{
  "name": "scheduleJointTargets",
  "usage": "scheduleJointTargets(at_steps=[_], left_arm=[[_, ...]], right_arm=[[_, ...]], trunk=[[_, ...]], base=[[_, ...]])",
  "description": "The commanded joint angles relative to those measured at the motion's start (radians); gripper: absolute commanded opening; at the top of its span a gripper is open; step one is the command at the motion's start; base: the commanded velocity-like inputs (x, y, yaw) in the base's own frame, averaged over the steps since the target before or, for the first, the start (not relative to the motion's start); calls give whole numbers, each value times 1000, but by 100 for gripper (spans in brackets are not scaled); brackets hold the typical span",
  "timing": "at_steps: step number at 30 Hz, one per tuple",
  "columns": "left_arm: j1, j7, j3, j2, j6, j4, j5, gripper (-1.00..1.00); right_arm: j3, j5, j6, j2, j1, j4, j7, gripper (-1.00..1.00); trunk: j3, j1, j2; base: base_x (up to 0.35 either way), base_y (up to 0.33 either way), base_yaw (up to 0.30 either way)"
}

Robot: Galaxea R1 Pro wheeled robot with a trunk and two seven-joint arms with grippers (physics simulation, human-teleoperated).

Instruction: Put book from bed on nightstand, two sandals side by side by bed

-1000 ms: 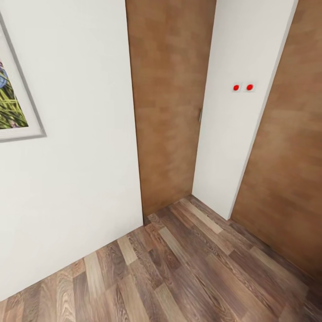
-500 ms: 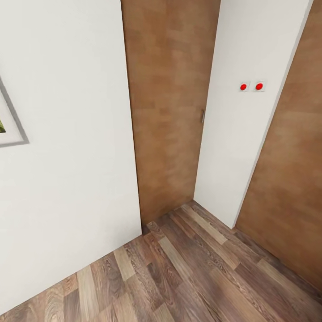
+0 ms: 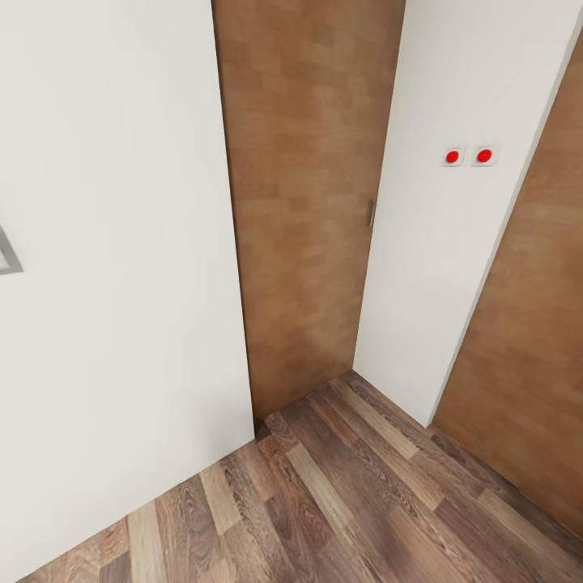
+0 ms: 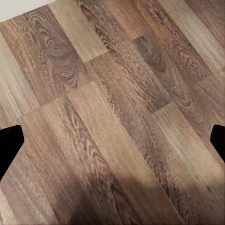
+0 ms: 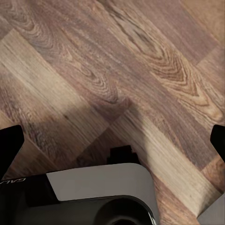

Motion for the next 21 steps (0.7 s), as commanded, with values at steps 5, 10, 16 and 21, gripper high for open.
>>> scheduleJointTargets(at_steps=[5, 10, 16, 21], left_arm=[[0, 0, 0, 0, -3, 1, 6, 100], [0, 0, 0, 0, -3, 1, 6, 100], [0, 0, 0, 0, -3, 1, 6, 100], [0, 0, 0, 0, -3, 1, 6, 100]], right_arm=[[0, -9, -2, -1, 0, 0, 0, 100], [-1, -10, -2, -1, 0, 0, 0, 100], [-2, -10, -2, -1, 0, -1, 0, 100], [-2, -10, -2, -1, 0, 0, 0, 100]], trunk=[[-1, 0, 0], [-1, 0, 0], [-1, 0, 0], [-1, 0, 0]], base=[[12, 0, 53], [3, 0, 219], [0, 0, 282], [0, 0, 290]])
